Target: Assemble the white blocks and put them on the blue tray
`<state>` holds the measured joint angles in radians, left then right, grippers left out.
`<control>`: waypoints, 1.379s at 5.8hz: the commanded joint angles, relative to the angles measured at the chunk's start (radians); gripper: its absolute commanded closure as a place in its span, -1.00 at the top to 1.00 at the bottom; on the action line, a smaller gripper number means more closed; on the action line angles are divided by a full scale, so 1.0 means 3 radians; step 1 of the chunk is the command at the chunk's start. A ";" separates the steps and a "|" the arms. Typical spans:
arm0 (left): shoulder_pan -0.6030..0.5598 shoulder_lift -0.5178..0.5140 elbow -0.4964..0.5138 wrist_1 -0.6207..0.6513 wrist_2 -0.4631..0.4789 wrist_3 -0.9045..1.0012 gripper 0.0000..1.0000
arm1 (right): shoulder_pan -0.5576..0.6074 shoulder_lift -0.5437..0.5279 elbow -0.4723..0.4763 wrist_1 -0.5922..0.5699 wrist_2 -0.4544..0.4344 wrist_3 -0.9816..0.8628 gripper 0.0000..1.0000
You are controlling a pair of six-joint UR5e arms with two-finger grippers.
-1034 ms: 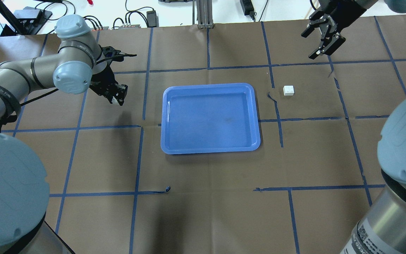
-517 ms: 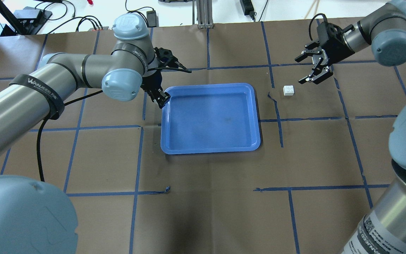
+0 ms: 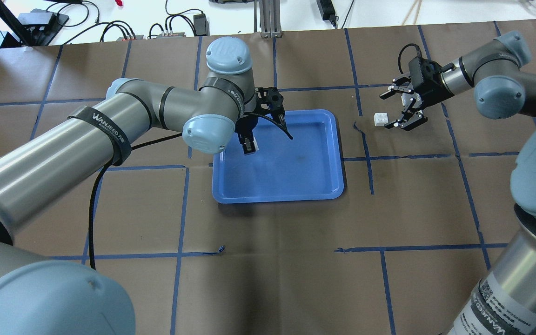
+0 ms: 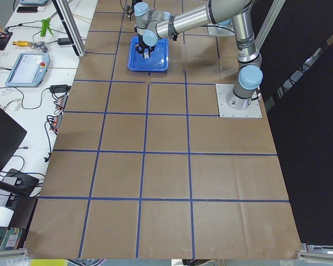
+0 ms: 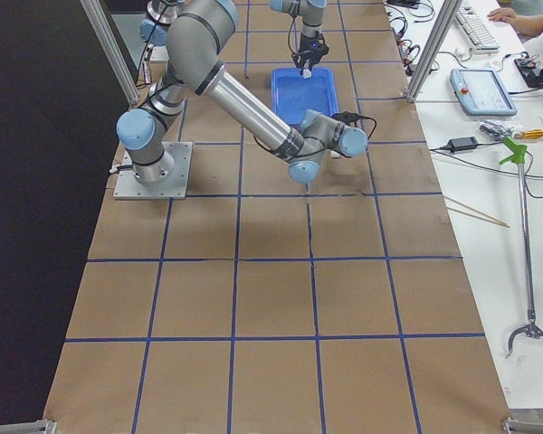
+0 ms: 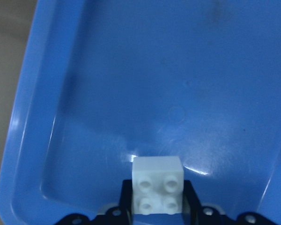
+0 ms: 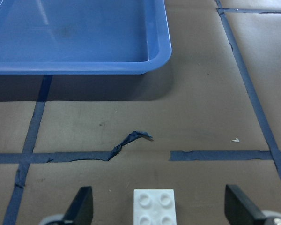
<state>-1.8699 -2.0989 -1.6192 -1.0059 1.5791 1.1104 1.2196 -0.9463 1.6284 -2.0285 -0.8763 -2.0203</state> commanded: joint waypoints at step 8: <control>-0.0128 0.0254 0.0100 -0.0285 0.0018 0.0063 0.96 | 0.0000 0.0071 -0.0043 -0.0075 -0.0070 -0.0056 -0.48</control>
<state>-1.9154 -2.0824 -1.5970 -1.0308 1.5856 1.1417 1.2195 -0.9195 1.6218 -2.0520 -0.8964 -2.0379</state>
